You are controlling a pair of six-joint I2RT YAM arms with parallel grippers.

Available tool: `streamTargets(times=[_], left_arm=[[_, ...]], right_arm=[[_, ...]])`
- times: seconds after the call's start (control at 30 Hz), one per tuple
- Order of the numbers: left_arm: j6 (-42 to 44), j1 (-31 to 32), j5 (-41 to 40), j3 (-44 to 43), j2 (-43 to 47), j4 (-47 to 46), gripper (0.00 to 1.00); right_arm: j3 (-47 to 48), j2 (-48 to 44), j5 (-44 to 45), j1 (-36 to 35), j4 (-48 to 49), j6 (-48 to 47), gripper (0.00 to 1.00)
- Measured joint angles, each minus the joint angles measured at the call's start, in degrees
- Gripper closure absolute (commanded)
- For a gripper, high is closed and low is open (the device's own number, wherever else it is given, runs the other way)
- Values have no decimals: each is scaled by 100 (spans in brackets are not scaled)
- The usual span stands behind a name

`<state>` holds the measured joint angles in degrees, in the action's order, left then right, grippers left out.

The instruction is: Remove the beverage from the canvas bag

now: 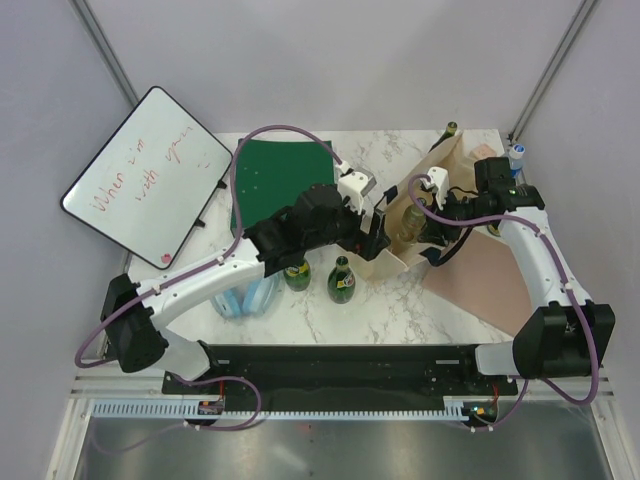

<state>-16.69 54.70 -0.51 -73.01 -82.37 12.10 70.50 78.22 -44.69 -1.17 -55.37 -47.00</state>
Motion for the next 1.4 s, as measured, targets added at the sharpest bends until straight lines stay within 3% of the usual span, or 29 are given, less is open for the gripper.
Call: streamTargets(times=[0.1, 0.13, 0.23, 0.33, 0.53, 0.77, 1.4], left_arm=[[4, 2, 94, -129, -184, 199, 21], [7, 2, 118, -186, -229, 249, 36], [28, 0, 249, -431, -393, 380, 66], [52, 2, 417, -640, -531, 428, 78], [55, 0, 702, -669, -612, 494, 81], [57, -13, 879, -671, -625, 518, 83], [55, -24, 955, -686, -684, 492, 88]], right_arm=[[-2, -4, 2, 0, 7, 17, 56], [-2, -4, 2, 0, 9, 31, 55], [-2, -4, -4, 0, 76, 177, 54], [22, 2, -63, 46, 210, 509, 51], [501, 181, -76, 352, 708, 1460, 41], [970, 549, 258, 330, 1180, 2302, 40], [844, 1182, 1530, -249, 1729, 2688, 32]])
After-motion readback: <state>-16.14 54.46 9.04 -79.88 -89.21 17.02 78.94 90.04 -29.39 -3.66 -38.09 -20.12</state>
